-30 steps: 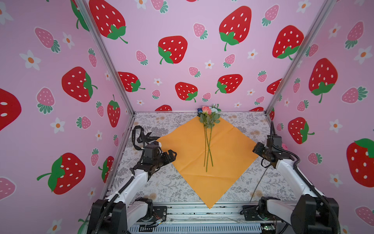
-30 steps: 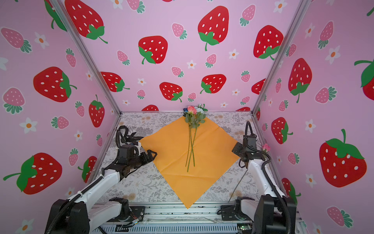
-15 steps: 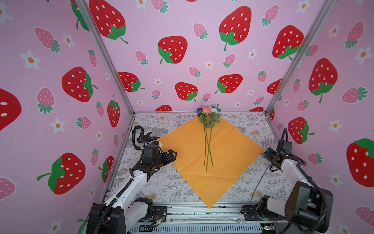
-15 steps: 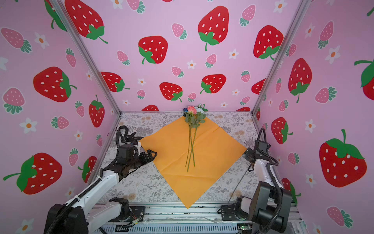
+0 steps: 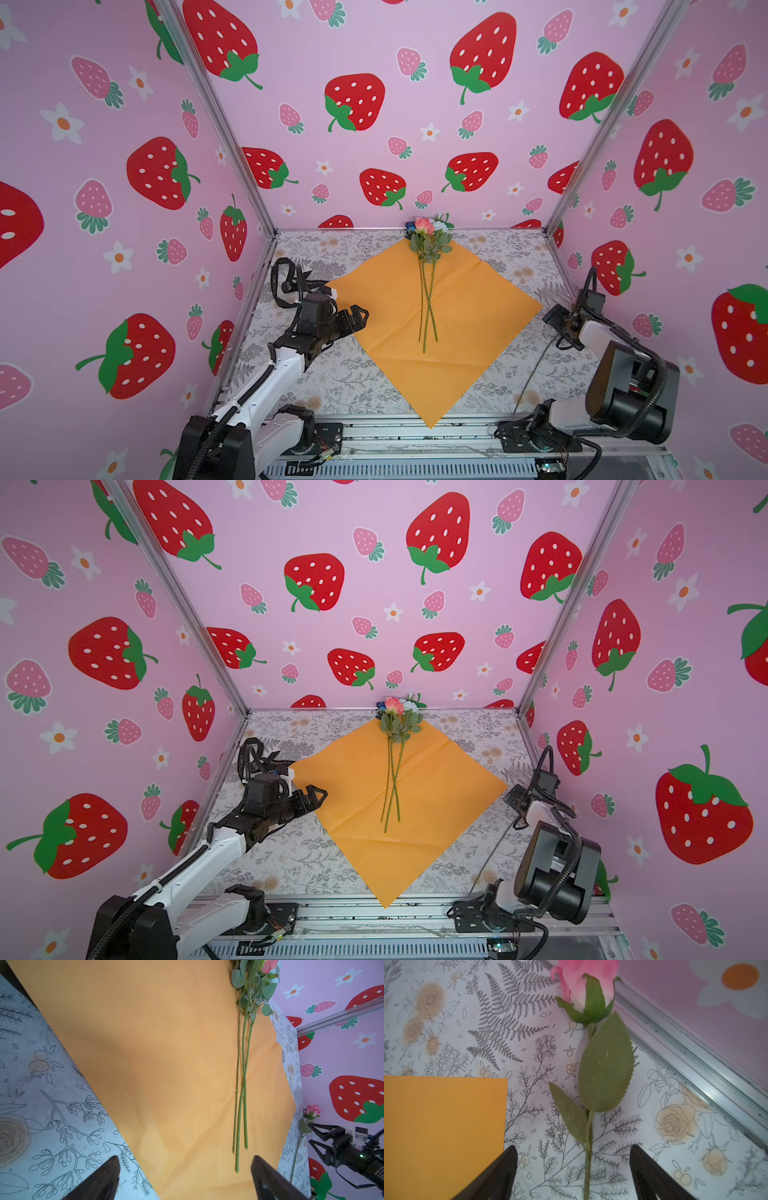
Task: Tie the bouquet of fake flowers
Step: 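Open the right gripper and move it back to the remaining pink rose, then grasp the second pink rose stem with the right gripper and lift it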
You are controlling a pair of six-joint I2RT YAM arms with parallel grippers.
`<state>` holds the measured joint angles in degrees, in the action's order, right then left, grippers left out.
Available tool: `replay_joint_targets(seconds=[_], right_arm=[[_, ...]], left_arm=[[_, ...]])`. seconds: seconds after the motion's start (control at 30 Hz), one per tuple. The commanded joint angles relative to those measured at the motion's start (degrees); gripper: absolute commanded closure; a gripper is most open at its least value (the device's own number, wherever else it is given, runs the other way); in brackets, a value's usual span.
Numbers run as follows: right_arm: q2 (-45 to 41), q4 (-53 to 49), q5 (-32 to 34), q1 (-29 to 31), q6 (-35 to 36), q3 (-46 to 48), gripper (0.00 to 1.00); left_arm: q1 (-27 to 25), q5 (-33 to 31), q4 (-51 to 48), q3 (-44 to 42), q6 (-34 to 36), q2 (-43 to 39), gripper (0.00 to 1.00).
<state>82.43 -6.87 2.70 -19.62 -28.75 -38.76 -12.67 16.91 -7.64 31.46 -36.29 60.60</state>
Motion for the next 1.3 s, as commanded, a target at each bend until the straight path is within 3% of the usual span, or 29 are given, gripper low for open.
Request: replay_joint_targets(seconds=[0.0, 0.23, 0.53, 0.8, 1.17, 1.27], right_arm=[[2.7, 2.1, 0.2, -0.4, -0.8, -2.4, 0.16], [8.2, 4.1, -0.7, -0.8, -1.1, -3.6, 0.20], [13.3, 4.9, -2.3, -0.9, -1.0, -4.2, 0.42], [14.9, 5.7, -3.1, -0.9, -1.0, -4.7, 0.74], [10.8, 6.4, -4.4, -0.9, -1.7, -4.1, 1.00], [8.5, 7.7, -5.5, -0.9, -1.9, -2.8, 1.00]], left_arm=[[-0.4, -1.0, -0.5, 2.0, -0.7, 0.4, 0.01], [-0.5, -1.3, -0.7, 2.3, -0.7, 0.7, 0.01], [-0.8, -1.8, -0.2, 2.2, -1.0, 1.4, 0.01], [-0.8, -1.9, 0.1, 2.8, -0.7, 2.4, 0.01], [-0.8, -2.1, 0.3, 2.5, -0.4, 3.0, 0.01], [-0.9, -2.2, 0.3, 2.3, -0.3, 2.8, 0.01]])
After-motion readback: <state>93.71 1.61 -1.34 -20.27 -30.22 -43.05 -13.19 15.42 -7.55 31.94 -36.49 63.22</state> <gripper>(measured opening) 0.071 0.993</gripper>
